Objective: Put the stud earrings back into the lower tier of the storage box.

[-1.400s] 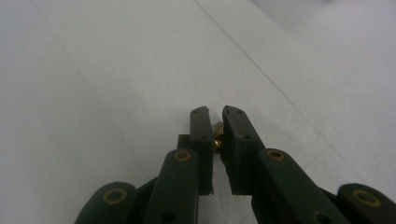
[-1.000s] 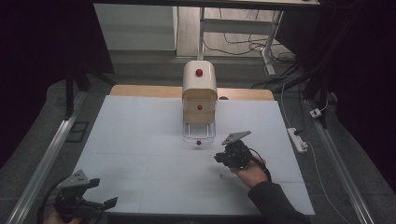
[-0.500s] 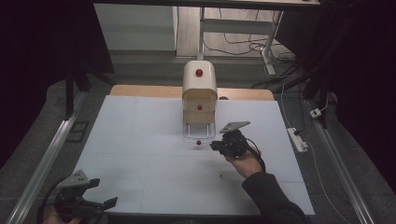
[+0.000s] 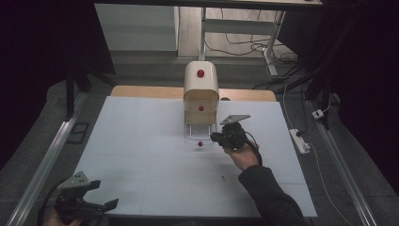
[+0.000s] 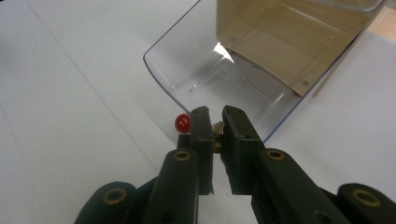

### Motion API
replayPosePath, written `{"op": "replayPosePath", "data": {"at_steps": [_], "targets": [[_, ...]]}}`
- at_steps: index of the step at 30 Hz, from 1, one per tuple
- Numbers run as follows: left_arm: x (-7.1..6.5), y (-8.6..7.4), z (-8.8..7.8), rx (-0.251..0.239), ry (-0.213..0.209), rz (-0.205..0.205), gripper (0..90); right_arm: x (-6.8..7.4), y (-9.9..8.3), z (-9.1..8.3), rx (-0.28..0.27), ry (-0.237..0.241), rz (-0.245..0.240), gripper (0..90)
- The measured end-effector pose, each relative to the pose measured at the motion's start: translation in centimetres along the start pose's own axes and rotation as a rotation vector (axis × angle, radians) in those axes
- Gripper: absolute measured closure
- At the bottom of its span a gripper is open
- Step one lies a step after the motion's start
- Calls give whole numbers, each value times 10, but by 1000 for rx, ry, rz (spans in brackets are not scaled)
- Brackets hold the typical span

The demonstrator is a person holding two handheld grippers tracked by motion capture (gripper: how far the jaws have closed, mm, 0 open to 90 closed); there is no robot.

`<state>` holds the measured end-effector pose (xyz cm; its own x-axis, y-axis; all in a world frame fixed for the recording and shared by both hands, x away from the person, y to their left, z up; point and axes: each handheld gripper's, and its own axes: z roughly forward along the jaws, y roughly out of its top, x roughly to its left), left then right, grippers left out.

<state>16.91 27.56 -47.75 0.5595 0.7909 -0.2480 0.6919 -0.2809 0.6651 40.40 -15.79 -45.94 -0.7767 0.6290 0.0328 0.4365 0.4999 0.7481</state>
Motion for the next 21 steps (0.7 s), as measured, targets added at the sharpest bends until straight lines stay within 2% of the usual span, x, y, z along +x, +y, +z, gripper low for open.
{"op": "replayPosePath", "data": {"at_steps": [9,13,16,21], "targets": [[0,0,0,-1,1,-2,6,-2,6,19,15,-34,-21,827],[0,-1,0,-1,1,-1,6,-2,6,21,12,-59,-27,821],[0,-1,-1,0,1,1,7,-3,5,22,8,-54,-25,815],[0,-1,-1,0,0,0,7,-3,4,22,11,-60,-27,734]]}}
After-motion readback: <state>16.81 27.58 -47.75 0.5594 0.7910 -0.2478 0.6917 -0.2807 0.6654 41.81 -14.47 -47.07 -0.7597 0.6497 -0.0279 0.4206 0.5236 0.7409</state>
